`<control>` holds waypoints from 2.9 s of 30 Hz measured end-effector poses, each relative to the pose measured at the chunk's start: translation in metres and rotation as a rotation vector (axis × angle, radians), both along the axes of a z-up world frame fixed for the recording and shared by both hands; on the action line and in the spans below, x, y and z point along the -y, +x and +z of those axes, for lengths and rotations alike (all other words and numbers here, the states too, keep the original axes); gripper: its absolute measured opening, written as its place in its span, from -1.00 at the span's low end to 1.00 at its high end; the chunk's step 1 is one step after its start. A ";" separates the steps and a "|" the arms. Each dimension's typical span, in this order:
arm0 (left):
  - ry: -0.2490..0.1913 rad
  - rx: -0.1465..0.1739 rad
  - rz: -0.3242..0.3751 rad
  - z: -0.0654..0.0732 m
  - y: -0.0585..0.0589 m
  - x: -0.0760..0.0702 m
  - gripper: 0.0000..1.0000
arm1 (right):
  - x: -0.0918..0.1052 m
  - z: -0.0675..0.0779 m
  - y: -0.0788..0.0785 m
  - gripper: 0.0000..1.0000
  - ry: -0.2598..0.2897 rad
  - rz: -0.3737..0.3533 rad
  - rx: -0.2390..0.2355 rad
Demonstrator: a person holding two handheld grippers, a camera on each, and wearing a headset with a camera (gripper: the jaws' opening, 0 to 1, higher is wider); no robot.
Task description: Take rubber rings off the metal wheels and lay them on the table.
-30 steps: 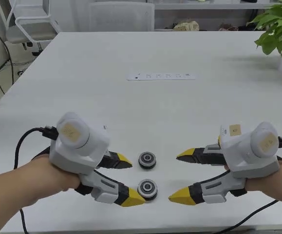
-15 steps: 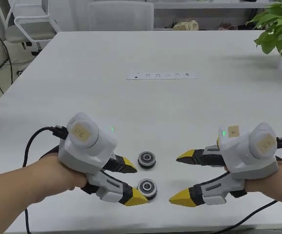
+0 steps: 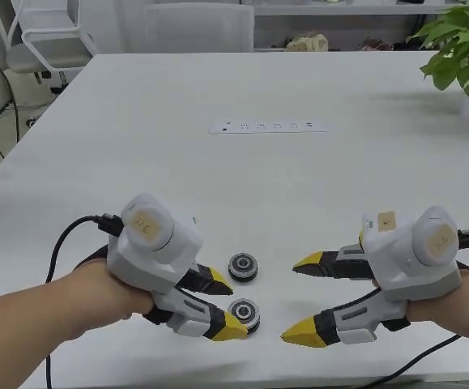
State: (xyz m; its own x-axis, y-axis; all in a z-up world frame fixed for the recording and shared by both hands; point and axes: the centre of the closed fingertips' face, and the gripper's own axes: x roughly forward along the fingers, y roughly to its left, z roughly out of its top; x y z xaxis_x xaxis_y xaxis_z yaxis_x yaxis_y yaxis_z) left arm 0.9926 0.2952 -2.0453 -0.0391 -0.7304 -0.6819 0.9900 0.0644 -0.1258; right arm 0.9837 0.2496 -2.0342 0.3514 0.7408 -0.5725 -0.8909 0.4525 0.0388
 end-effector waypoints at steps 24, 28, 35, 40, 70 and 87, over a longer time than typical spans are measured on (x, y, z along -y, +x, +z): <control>-0.009 -0.022 0.022 -0.011 0.000 0.006 -0.60 | 0.001 -0.005 -0.001 0.18 -0.009 0.001 -0.017; -0.018 -0.017 0.033 -0.011 0.001 0.007 -0.64 | 0.000 -0.006 -0.001 0.18 -0.012 0.008 -0.017; -0.024 0.015 0.049 -0.012 0.005 0.006 -0.77 | 0.001 -0.007 -0.001 0.18 -0.016 0.007 -0.018; -0.022 0.047 0.040 -0.013 0.006 0.006 -0.83 | 0.002 -0.007 -0.001 0.17 -0.018 0.004 -0.020; -0.010 0.156 -0.030 -0.013 0.004 0.008 -0.83 | -0.004 -0.005 0.002 0.12 -0.047 0.026 -0.016; -0.026 0.158 -0.032 -0.013 0.005 0.008 -0.83 | -0.029 -0.001 0.015 0.03 -0.083 0.101 -0.009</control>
State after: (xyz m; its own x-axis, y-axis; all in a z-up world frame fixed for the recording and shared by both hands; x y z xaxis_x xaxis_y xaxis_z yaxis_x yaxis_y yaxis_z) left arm 0.9976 0.2874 -2.0587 0.0436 -0.7482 -0.6621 0.9990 0.0311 0.0307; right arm 0.9987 0.2786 -2.0353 0.2721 0.7221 -0.6360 -0.9318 0.3628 0.0132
